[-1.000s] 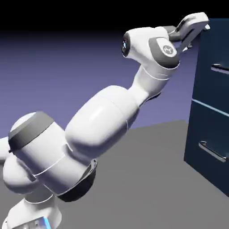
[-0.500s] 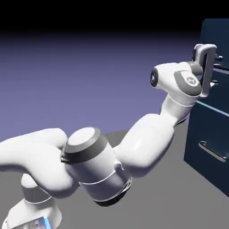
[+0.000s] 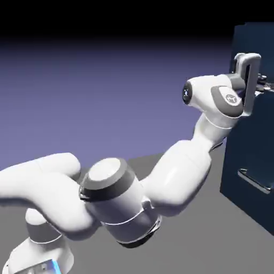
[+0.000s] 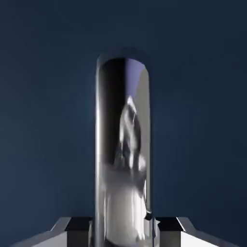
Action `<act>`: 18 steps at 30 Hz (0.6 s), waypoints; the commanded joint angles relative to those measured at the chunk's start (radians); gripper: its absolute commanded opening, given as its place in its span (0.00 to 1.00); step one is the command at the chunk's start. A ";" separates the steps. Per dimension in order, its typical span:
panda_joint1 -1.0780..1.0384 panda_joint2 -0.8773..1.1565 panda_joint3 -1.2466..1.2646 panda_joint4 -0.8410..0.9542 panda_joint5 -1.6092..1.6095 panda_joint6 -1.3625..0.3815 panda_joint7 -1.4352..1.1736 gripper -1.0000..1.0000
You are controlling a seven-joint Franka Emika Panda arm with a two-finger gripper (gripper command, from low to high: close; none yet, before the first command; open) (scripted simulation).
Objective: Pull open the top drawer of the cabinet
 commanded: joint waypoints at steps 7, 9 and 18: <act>-0.199 -0.030 0.054 -0.254 0.042 -0.057 0.031 0.00; -0.262 -0.041 0.073 -0.326 0.061 -0.069 0.037 0.00; -0.575 -0.124 0.185 -0.645 0.215 -0.087 0.019 0.00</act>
